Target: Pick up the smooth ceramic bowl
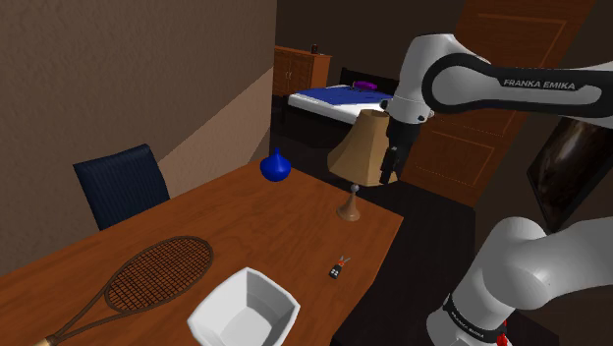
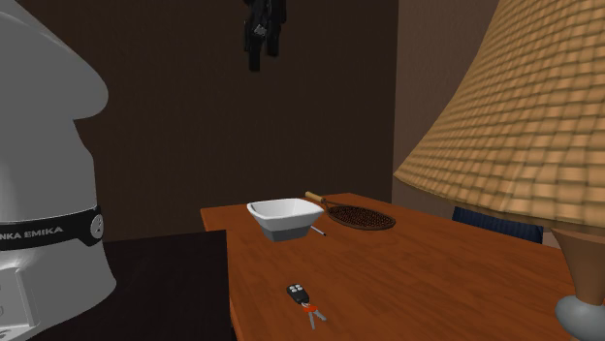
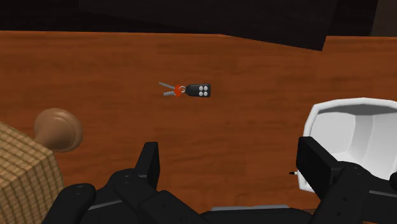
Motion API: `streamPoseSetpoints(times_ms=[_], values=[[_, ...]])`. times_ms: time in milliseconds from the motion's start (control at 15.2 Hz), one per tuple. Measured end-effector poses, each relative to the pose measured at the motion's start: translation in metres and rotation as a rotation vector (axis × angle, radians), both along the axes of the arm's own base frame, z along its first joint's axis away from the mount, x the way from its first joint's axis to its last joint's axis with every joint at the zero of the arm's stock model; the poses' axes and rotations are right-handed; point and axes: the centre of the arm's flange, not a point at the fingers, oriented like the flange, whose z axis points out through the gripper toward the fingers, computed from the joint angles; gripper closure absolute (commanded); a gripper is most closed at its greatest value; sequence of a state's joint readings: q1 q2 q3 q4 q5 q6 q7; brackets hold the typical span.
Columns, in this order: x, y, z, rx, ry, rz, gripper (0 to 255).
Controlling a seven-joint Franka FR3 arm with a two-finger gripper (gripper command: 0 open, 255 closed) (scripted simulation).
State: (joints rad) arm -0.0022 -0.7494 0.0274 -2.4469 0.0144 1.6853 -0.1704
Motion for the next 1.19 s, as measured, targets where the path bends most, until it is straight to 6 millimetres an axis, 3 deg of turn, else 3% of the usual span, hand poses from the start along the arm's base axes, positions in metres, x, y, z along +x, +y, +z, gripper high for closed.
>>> streamPoseSetpoints(times_ms=[132,330,1188], values=[[0.002,0.002,-0.004,0.004,0.001,0.0,0],[0.014,0.016,-0.03,0.025,0.007,-0.003,0],[0.066,0.092,-0.167,0.133,0.034,-0.017,0]])
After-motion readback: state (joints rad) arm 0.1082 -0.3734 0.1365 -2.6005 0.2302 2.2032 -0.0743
